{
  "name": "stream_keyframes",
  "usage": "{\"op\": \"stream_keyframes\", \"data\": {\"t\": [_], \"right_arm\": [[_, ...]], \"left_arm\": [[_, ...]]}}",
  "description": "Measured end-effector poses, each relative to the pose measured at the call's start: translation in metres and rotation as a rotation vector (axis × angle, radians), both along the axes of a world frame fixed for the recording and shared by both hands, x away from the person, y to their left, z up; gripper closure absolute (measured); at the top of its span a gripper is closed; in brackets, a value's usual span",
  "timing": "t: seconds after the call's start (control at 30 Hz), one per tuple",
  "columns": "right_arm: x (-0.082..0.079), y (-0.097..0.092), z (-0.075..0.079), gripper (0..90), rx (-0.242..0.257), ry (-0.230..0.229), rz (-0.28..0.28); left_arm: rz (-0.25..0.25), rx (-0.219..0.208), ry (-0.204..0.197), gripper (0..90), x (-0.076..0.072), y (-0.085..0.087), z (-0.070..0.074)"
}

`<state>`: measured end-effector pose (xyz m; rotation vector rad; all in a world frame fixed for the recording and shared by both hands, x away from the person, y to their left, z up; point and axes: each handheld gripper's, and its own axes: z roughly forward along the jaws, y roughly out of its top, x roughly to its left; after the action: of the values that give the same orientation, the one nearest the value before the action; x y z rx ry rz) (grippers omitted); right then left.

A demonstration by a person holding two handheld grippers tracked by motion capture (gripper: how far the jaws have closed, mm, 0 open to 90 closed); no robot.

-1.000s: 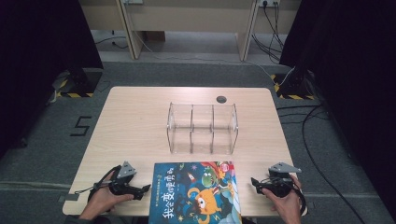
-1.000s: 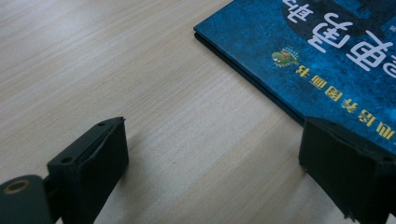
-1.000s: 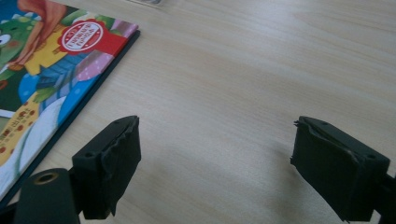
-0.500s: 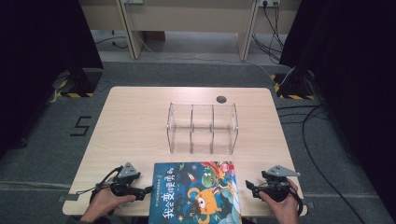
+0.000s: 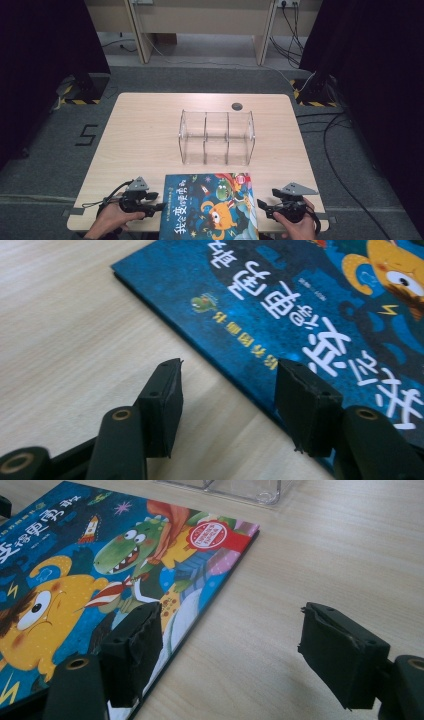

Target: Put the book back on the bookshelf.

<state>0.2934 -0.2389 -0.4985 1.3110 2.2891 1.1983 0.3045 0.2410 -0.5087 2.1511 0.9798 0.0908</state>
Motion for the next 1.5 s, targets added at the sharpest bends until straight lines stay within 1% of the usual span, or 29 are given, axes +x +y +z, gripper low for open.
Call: {"op": "stream_keyframes", "data": {"t": [0.07, 0.13, 0.2, 0.23, 0.3, 0.37, 0.47, 0.5, 0.53, 0.57, 0.6, 0.63, 0.67, 0.7, 0.73, 0.77, 0.8, 0.87, 0.9, 1.0, 1.03, 1.27, 1.3, 1.33, 1.37, 1.4, 1.43, 1.47, 1.5], "right_arm": [[0.0, 0.0, -0.001, 26.2, -0.003, 0.003, 0.003], [-0.001, 0.001, -0.001, 28.0, 0.0, 0.002, 0.009], [-0.001, 0.001, 0.0, 28.1, -0.001, -0.002, 0.012], [-0.002, 0.002, -0.001, 28.2, -0.002, 0.004, 0.014], [-0.003, 0.002, -0.002, 28.8, 0.007, 0.012, 0.02], [-0.004, 0.003, -0.002, 29.4, 0.012, 0.016, 0.02], [-0.005, 0.003, -0.001, 30.8, 0.008, 0.01, 0.029], [-0.004, 0.003, -0.003, 31.3, 0.012, 0.021, 0.033], [-0.004, 0.003, -0.003, 31.3, 0.012, 0.021, 0.033], [-0.003, 0.002, -0.005, 33.1, 0.025, 0.038, 0.038], [-0.003, 0.002, -0.005, 33.7, 0.026, 0.04, 0.039], [-0.003, 0.002, -0.005, 33.7, 0.026, 0.04, 0.039], [-0.003, 0.003, -0.006, 33.7, 0.02, 0.039, 0.041], [-0.003, 0.003, -0.005, 34.7, 0.016, 0.04, 0.043], [-0.003, 0.003, -0.005, 34.7, 0.016, 0.04, 0.043], [-0.003, 0.002, -0.006, 35.0, 0.012, 0.041, 0.043], [-0.002, 0.001, -0.008, 35.4, 0.012, 0.053, 0.034], [-0.002, -0.001, -0.009, 34.6, 0.028, 0.068, 0.019], [-0.001, -0.002, -0.009, 34.6, 0.027, 0.067, 0.013], [0.001, -0.005, -0.01, 35.3, 0.029, 0.073, -0.001], [0.002, -0.008, -0.012, 34.9, 0.042, 0.09, -0.014], [0.003, -0.01, -0.014, 33.2, 0.052, 0.102, -0.039], [0.004, -0.013, -0.015, 33.1, 0.078, 0.108, -0.049], [0.004, -0.013, -0.015, 33.1, 0.078, 0.108, -0.049], [0.004, -0.014, -0.015, 33.1, 0.099, 0.115, -0.055], [0.004, -0.016, -0.016, 33.0, 0.145, 0.134, -0.078], [0.005, -0.021, -0.018, 33.0, 0.234, 0.17, -0.123], [0.005, -0.021, -0.018, 33.0, 0.234, 0.17, -0.123], [0.005, -0.024, -0.019, 33.2, 0.294, 0.193, -0.149]], "left_arm": [[-0.011, -0.012, 0.015, 44.0, -0.002, -0.004, -0.001], [-0.031, -0.036, 0.028, 42.8, -0.004, -0.01, -0.002], [-0.03, -0.034, 0.031, 41.2, -0.006, -0.012, -0.001], [-0.027, -0.021, 0.024, 39.1, -0.007, -0.014, -0.001], [-0.027, -0.012, 0.016, 39.3, -0.008, -0.016, -0.001], [-0.029, -0.006, 0.018, 39.3, -0.008, -0.017, 0.0], [-0.035, -0.014, 0.031, 40.0, -0.01, -0.02, 0.0], [-0.039, -0.033, 0.043, 40.1, -0.01, -0.025, 0.0], [-0.039, -0.033, 0.043, 39.9, -0.01, -0.025, 0.0], [-0.05, -0.039, 0.038, 39.5, -0.011, -0.032, -0.001], [-0.057, -0.035, 0.033, 39.4, -0.012, -0.036, -0.001], [-0.057, -0.035, 0.033, 39.5, -0.012, -0.036, -0.001], [-0.068, -0.033, 0.03, 39.5, -0.013, -0.042, -0.001], [-0.077, -0.038, 0.029, 40.0, -0.014, -0.048, -0.001], [-0.077, -0.038, 0.029, 40.9, -0.014, -0.048, -0.001], [-0.083, -0.047, 0.026, 40.9, -0.014, -0.052, -0.002], [-0.087, -0.05, 0.019, 42.2, -0.014, -0.057, -0.003], [-0.089, -0.052, 0.018, 42.2, -0.014, -0.059, -0.003], [-0.095, -0.052, 0.01, 42.2, -0.015, -0.063, -0.003], [-0.097, -0.049, 0.006, 42.0, -0.016, -0.066, -0.003], [-0.094, -0.047, 0.002, 41.8, -0.016, -0.068, -0.003], [-0.092, -0.055, 0.006, 40.2, -0.014, -0.073, -0.004], [-0.09, -0.059, 0.01, 39.8, -0.014, -0.073, -0.004], [-0.089, -0.061, 0.012, 39.8, -0.014, -0.073, -0.004], [-0.089, -0.06, 0.011, 39.7, -0.013, -0.074, -0.004], [-0.09, -0.06, 0.01, 39.7, -0.013, -0.074, -0.004], [-0.086, -0.068, 0.017, 40.2, -0.013, -0.073, -0.004], [-0.086, -0.068, 0.017, 40.4, -0.013, -0.073, -0.004], [-0.078, -0.082, 0.025, 41.1, -0.012, -0.072, -0.004]]}}
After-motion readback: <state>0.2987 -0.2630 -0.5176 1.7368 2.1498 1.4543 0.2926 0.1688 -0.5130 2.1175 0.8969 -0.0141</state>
